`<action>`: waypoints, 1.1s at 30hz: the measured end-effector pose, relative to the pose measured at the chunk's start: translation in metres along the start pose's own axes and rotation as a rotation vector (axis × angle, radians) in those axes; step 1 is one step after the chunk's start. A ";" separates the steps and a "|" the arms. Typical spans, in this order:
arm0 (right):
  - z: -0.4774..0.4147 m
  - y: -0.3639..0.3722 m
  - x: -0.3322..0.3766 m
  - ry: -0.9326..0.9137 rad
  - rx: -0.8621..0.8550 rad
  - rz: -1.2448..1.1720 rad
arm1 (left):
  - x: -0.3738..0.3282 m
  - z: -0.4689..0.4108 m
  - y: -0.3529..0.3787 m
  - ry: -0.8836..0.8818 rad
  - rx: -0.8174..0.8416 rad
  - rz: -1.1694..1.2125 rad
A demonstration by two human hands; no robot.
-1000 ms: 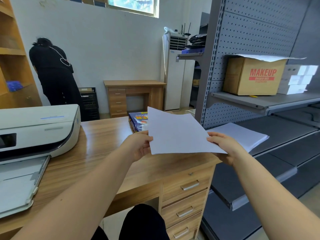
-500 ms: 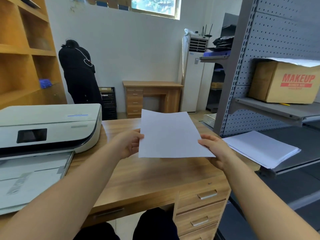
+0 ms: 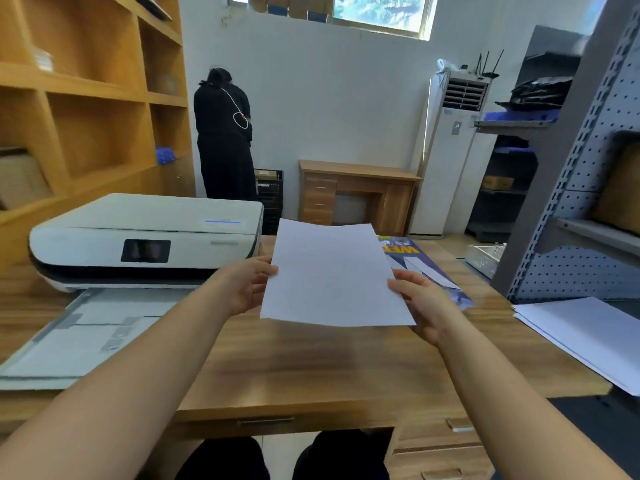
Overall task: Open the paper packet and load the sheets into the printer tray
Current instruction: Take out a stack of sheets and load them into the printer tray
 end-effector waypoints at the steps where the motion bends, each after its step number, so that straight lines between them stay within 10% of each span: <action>1: -0.003 0.007 -0.001 -0.002 0.019 -0.002 | -0.001 0.000 -0.008 0.004 -0.012 0.009; 33: 0.013 0.226 -0.092 0.218 0.588 0.195 | 0.010 0.106 -0.251 -0.092 -0.389 0.004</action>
Point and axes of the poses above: each hand's wrist, its own z-axis away from the middle knuckle, its own y-axis out of the palm, x = y × z, the point moved 3 cm from there along -z, towards the middle knuckle, and after that the axes turned 1 degree about x, right-handed, at the moved point
